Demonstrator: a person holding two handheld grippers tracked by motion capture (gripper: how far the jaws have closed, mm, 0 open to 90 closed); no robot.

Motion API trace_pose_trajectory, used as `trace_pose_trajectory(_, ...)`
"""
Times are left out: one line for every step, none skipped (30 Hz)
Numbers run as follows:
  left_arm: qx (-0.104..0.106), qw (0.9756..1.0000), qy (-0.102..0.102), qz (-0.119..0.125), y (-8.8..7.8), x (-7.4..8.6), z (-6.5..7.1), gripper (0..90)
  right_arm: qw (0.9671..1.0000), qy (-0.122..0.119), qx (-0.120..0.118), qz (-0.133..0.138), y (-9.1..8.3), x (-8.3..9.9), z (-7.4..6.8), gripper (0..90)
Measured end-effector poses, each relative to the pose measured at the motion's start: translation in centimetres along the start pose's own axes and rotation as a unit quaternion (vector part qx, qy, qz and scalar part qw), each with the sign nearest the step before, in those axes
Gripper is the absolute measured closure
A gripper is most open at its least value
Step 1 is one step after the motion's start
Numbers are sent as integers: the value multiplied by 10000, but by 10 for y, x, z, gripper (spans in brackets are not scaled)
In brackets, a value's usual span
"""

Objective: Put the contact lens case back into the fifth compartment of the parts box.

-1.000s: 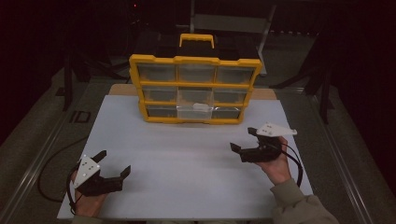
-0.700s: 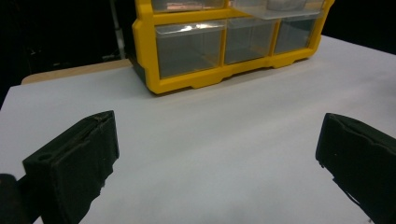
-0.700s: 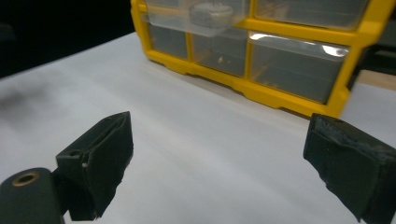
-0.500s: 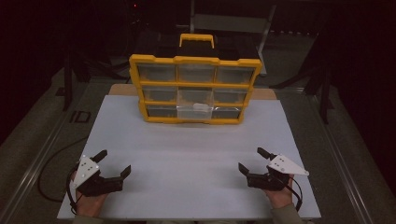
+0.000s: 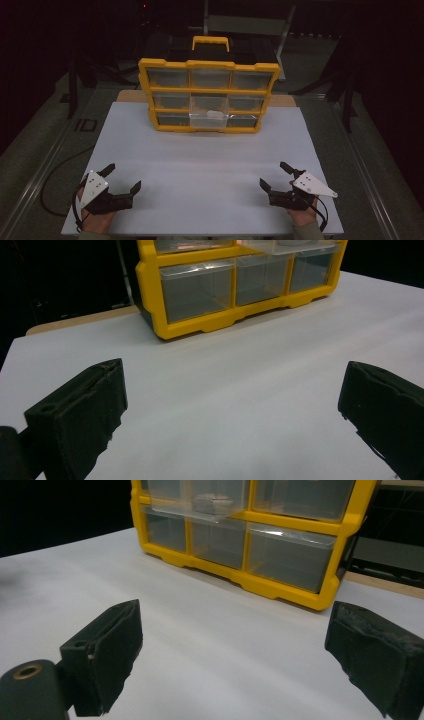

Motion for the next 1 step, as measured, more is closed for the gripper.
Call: trace_pose_trajectory(-19,10000,12,-22,0,0,0,1,10000,5,4,1,0,1,0,84)
Point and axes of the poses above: each handheld gripper's, and its own axes: y roughly forward along the jaws, x roughly out of its underside, z roughly to its right, the point moved 3 cm from there along y, roughly forward along the jaws, and after that the axes turned 6 degrees about z, right-handed, at the moved point
